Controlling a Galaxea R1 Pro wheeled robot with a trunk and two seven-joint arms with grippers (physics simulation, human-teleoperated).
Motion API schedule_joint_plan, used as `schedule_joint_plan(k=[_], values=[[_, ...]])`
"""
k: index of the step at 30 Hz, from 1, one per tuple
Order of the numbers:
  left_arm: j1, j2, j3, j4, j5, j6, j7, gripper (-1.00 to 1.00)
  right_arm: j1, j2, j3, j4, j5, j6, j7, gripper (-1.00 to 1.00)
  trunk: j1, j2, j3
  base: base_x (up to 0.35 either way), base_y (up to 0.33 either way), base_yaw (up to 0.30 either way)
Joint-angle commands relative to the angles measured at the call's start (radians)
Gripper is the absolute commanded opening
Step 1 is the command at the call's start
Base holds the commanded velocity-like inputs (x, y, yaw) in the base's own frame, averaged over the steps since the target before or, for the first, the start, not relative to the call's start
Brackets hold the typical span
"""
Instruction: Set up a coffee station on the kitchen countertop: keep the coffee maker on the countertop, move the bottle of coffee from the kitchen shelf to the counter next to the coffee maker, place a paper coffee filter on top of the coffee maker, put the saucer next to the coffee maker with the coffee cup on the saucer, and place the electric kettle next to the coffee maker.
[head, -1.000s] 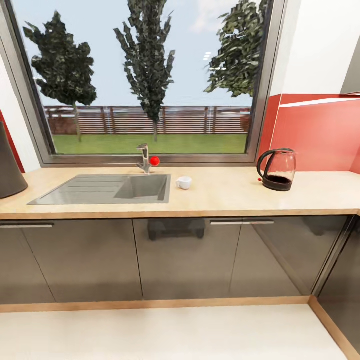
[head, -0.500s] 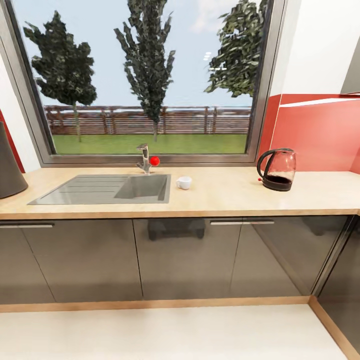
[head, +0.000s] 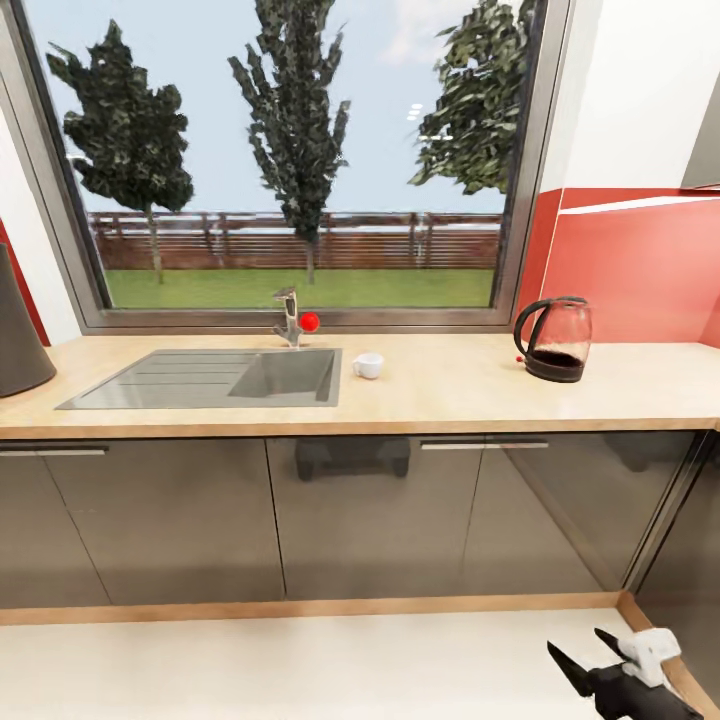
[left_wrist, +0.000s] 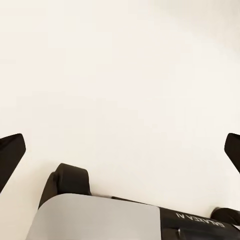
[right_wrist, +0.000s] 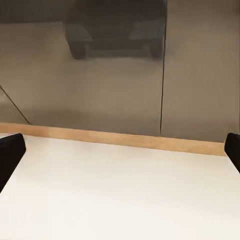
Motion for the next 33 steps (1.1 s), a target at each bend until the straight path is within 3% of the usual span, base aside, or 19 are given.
schedule_joint_plan(k=[1, 5, 6, 12, 13, 17, 18, 19, 23, 25, 26, 27, 28, 30, 31, 32, 33], values=[[0.0, 0.0, -0.008, -0.001, 0.01, 0.002, -0.003, 1.0, -0.036, 0.002, 0.015, -0.027, -0.033, 0.053, 0.009, 1.0, 0.0, 0.0, -0.001, 0.0, 0.0, 0.0], [0.0, 0.001, -0.008, -0.002, 0.01, 0.002, -0.003, 1.0, -0.123, 0.002, 0.033, -0.052, -0.094, 0.162, 0.013, 1.0, 0.0, 0.0, -0.001, 0.0, 0.0, 0.0], [0.0, 0.001, -0.008, -0.002, 0.01, 0.001, -0.003, 1.0, -0.168, 0.001, 0.038, -0.059, -0.113, 0.212, 0.015, 1.0, 0.0, 0.0, -0.001, 0.0, 0.0, 0.0], [0.0, 0.002, -0.007, -0.003, 0.01, -0.006, -0.003, 1.0, -0.308, 0.001, 0.045, -0.067, -0.137, 0.31, 0.017, 1.0, 0.0, 0.0, -0.001, 0.0, 0.0, 0.0], [0.0, 0.002, -0.008, -0.004, 0.01, -0.008, -0.003, 1.0, -0.357, 0.002, 0.047, -0.068, -0.141, 0.35, 0.017, 1.0, 0.0, 0.0, -0.001, 0.0, 0.0, 0.0], [0.0, 0.002, -0.007, -0.004, 0.01, -0.011, -0.003, 1.0, -0.46, 0.003, 0.057, -0.069, -0.144, 0.447, 0.016, 1.0, 0.0, 0.0, -0.001, 0.0, 0.0, 0.0], [0.0, 0.002, -0.007, -0.004, 0.01, -0.011, -0.003, 1.0, -0.512, 0.004, 0.063, -0.069, -0.145, 0.485, 0.016, 1.0, 0.0, 0.0, -0.001, 0.0, 0.0, 0.0], [0.0, 0.002, -0.005, -0.005, 0.01, -0.012, -0.003, 1.0, -0.627, 0.005, 0.071, -0.069, -0.145, 0.539, 0.012, 1.0, 0.0, 0.0, -0.001, 0.0, 0.0, 0.0], [0.0, 0.002, 0.001, -0.005, 0.01, -0.012, -0.003, 1.0, -0.742, 0.016, 0.078, -0.065, -0.143, 0.624, -0.013, 1.0, 0.0, 0.0, -0.001, 0.0, 0.0, 0.0], [0.0, 0.002, 0.012, -0.005, 0.01, -0.012, -0.003, 1.0, -0.801, 0.04, 0.106, -0.063, -0.139, 0.657, -0.063, 1.0, 0.0, 0.0, -0.001, 0.0, 0.0, 0.0], [0.0, 0.002, 0.019, -0.005, 0.01, -0.012, -0.003, 1.0, -0.833, 0.059, 0.15, -0.059, -0.136, 0.669, -0.124, 1.0, 0.0, 0.0, -0.001, 0.0, 0.0, 0.0], [0.0, 0.002, 0.027, -0.005, 0.01, -0.012, -0.003, 1.0, -0.883, 0.087, 0.261, -0.05, -0.137, 0.677, -0.315, 1.0, 0.0, 0.0, -0.001, 0.0, 0.0, 0.0], [0.0, 0.002, 0.029, -0.005, 0.01, -0.012, -0.003, 1.0, -0.917, 0.108, 0.329, -0.031, -0.14, 0.663, -0.478, 1.0, 0.0, 0.0, -0.001, 0.006, 0.0, 0.0], [0.0, 0.002, 0.03, -0.005, 0.01, -0.012, -0.003, 1.0, -0.947, 0.137, 0.373, 0.014, -0.141, 0.623, -0.61, 1.0, 0.0, 0.0, -0.001, 0.052, -0.012, 0.0], [0.0, 0.002, 0.031, -0.005, 0.01, -0.012, -0.003, 1.0, -0.977, 0.163, 0.401, 0.112, -0.139, 0.572, -0.716, 1.0, 0.0, 0.0, -0.001, 0.2, -0.111, 0.0], [0.0, 0.002, 0.032, -0.005, 0.01, -0.012, -0.004, 1.0, -0.994, 0.173, 0.414, 0.243, -0.135, 0.488, -0.769, 1.0, 0.0, 0.0, -0.001, 0.111, -0.066, 0.0], [0.0, 0.002, 0.032, -0.005, 0.01, -0.012, -0.004, 1.0, -0.998, 0.173, 0.417, 0.284, -0.133, 0.452, -0.786, 1.0, 0.0, 0.0, -0.001, 0.071, -0.043, 0.0]])
